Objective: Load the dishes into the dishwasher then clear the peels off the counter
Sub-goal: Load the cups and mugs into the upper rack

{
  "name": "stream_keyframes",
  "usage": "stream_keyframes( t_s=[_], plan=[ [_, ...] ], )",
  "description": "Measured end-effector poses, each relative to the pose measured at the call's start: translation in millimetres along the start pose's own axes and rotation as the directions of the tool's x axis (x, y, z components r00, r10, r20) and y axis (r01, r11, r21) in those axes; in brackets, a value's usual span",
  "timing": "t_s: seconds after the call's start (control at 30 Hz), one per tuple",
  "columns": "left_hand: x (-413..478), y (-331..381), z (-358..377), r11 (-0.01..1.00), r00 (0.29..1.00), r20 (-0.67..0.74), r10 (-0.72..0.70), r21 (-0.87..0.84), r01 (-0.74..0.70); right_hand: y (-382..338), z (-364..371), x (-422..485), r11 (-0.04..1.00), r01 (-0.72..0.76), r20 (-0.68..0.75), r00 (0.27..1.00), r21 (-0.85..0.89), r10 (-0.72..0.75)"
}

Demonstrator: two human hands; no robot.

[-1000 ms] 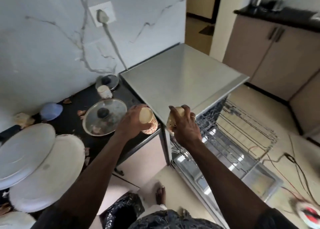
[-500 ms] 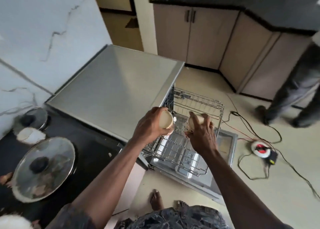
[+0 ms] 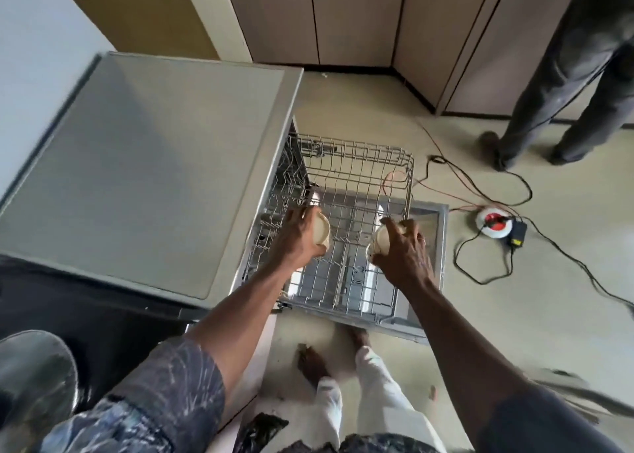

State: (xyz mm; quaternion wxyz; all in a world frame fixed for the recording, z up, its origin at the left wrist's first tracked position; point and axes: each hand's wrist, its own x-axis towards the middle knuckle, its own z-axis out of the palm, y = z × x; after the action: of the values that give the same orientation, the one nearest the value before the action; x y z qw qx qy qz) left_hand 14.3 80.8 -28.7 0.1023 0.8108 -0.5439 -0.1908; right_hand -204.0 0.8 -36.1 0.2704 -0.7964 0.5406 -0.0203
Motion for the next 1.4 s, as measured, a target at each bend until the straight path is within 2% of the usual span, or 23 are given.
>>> stream_keyframes(
  t_s=[0.27,0.47,0.73,0.93,1.1,1.4],
  plan=[
    [86.3,-30.8,52.0,0.988,0.989,-0.011,-0.148,-0.046,0.148,1.8,38.5,94.6,0.994,0.110,0.034,0.993,0.013,-0.110],
    [121.2,-46.8,94.7,0.989,0.990,0.011,-0.144,-0.030,0.144,-4.7,83.8,144.1,0.985,0.173,0.123,0.978,-0.010,-0.170],
    [140.8,-56.5,129.0,0.988,0.982,0.106,-0.157,0.009,0.157,13.9,128.8,167.2,0.986,0.157,0.169,0.975,-0.051,-0.147],
    [148.8,-63.5,146.8,0.988,0.984,0.094,-0.154,0.013,0.153,19.4,144.8,168.5,0.987,0.152,0.150,0.978,-0.053,-0.142],
    [153.9,-64.3,150.1,0.978,0.971,0.116,-0.209,0.044,0.206,17.7,146.9,169.8,0.990,0.134,0.165,0.978,-0.044,-0.125],
    [136.8,-58.4,122.3,0.976,0.968,0.171,-0.186,0.143,0.162,15.1,122.7,163.1,0.990,0.124,0.292,0.951,-0.061,-0.101]
  ],
)
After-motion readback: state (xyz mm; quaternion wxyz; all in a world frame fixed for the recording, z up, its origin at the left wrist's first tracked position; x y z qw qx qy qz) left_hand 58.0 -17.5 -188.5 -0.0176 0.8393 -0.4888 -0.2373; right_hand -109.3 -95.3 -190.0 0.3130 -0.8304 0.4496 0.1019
